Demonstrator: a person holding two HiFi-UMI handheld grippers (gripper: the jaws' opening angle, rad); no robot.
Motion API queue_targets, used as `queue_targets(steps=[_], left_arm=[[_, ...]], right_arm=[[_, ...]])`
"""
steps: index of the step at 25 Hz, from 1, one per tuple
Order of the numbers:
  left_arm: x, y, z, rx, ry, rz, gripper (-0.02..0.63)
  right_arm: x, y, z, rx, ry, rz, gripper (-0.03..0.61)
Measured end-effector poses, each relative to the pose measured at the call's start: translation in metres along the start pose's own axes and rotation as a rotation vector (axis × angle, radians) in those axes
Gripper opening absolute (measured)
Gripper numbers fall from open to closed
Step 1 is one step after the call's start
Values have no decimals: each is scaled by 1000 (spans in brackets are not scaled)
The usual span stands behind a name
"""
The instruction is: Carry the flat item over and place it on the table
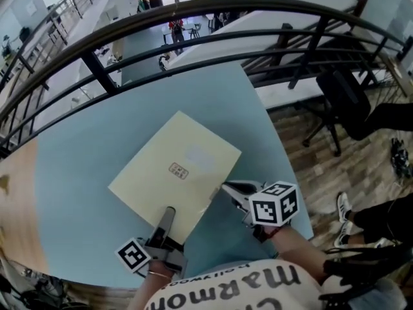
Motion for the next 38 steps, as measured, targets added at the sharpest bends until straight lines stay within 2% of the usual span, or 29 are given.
queue_targets(steps=[9,14,19,26,38], left_arm=[[-24,18,-5,30,-58,-34,285],[-30,16,-2,58,-115,-62,287],[-33,14,3,68,-111,-79,290],[-31,17,9,110,-102,-89,293],[-29,20,23,279,-70,-95,344]], right_arm=[[10,-11,-25,58,90,-43,43],[15,-13,-26,84,86,-75,41],[15,-10,-24,126,61,-96,43],[14,-4,-29,158,83,-96,43],[14,7,-36,176,96,-68,42]])
Point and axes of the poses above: the fingertips, and each gripper's own axes: y forward along the fingers, z to its left, x out of its top, the point moved 8 cm from there along -y, backward along the fingers, and after that the axes turned 9 degrees about -z, right-handed, at the moved point
